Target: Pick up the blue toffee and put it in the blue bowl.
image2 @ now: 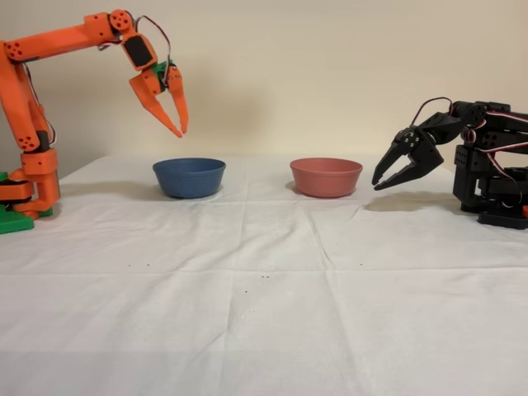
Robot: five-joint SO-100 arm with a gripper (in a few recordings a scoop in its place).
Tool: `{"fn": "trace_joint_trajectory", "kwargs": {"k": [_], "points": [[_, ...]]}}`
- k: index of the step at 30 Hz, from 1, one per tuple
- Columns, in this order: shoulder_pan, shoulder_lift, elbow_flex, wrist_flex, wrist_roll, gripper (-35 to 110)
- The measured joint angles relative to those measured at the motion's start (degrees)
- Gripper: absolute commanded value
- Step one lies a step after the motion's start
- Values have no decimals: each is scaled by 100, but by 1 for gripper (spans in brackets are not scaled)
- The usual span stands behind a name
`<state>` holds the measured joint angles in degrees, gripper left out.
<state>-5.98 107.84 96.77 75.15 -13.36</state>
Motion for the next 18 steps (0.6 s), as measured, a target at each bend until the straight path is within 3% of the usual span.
{"fn": "trace_joint_trajectory", "kwargs": {"k": [11, 18], "points": [[316, 2558, 2733, -1477, -308, 0], [422, 3806, 4069, -1951, 211, 0]]}}
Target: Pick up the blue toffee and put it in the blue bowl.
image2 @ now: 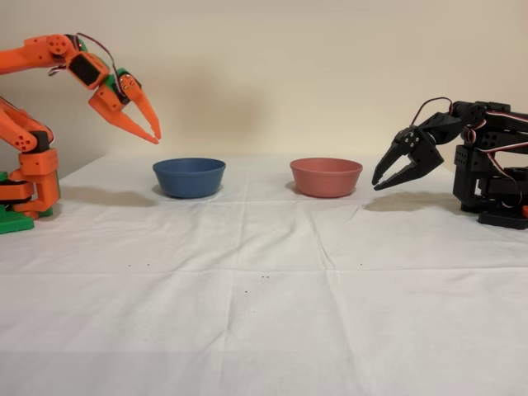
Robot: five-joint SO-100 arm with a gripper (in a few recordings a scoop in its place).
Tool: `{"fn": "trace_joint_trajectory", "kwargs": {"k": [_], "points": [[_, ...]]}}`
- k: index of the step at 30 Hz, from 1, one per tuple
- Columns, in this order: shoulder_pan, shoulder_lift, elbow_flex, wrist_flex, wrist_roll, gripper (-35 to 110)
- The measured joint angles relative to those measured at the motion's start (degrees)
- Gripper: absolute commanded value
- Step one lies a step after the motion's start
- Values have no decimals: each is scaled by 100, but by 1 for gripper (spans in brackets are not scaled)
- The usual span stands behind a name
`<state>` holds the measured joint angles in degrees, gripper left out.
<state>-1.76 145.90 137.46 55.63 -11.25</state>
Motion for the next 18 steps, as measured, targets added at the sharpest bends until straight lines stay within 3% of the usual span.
{"fn": "trace_joint_trajectory", "kwargs": {"k": [18], "points": [[132, 3357, 3173, -527, 853, 0]]}}
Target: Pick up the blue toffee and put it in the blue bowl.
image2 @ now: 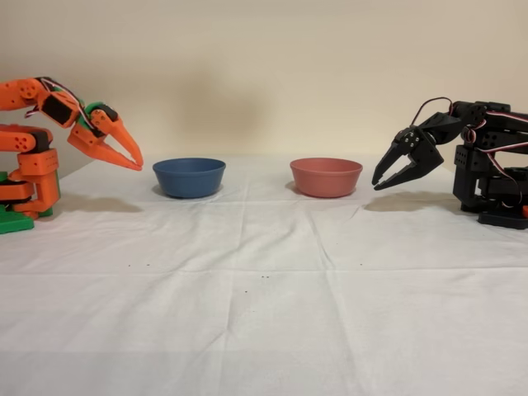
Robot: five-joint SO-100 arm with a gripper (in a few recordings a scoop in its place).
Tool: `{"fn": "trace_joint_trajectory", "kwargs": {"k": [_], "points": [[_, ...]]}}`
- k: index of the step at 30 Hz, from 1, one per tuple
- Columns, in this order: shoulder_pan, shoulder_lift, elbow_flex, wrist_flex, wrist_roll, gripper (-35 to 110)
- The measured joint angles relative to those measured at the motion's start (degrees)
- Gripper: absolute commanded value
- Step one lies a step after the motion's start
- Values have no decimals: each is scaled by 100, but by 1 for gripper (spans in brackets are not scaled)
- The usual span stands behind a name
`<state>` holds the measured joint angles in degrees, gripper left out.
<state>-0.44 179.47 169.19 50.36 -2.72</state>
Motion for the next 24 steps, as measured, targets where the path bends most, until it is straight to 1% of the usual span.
{"fn": "trace_joint_trajectory", "kwargs": {"k": [8, 12, 17, 20, 24], "points": [[18, 703, 800, -44, -123, 0], [9, 729, 1011, -44, -334, 0], [-9, 721, 1081, -18, -237, 0], [-141, 694, 1081, 105, -158, 0], [-26, 694, 1081, 369, -123, 0]]}}
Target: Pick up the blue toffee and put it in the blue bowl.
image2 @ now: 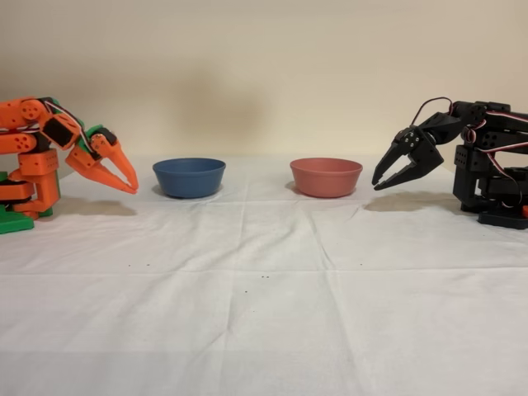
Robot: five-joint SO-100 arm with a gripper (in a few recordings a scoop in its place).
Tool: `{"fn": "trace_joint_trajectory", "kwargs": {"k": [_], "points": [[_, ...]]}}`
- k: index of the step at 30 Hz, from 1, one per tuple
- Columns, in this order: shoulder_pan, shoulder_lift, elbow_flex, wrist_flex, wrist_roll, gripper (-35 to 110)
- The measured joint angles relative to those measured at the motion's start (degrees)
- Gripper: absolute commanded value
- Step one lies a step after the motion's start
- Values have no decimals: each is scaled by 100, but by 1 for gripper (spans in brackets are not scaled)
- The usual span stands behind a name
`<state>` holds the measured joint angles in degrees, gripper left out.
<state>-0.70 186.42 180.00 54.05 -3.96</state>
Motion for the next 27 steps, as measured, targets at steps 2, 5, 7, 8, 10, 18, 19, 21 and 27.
{"fn": "trace_joint_trajectory", "kwargs": {"k": [2, 5, 7, 8, 10, 18, 19, 21, 27], "points": [[-53, 9, 0, 176, 0, 0], [-53, 0, 0, 396, 0, 0], [-35, 0, 0, 536, -44, 0], [-35, 0, 0, 598, -79, 0], [-44, 9, 0, 677, -158, 0], [-53, 44, 0, 677, -193, 0], [-53, 44, 0, 677, -193, 0], [-53, 44, 0, 677, -193, 0], [-53, 53, 0, 677, -193, 0]]}}
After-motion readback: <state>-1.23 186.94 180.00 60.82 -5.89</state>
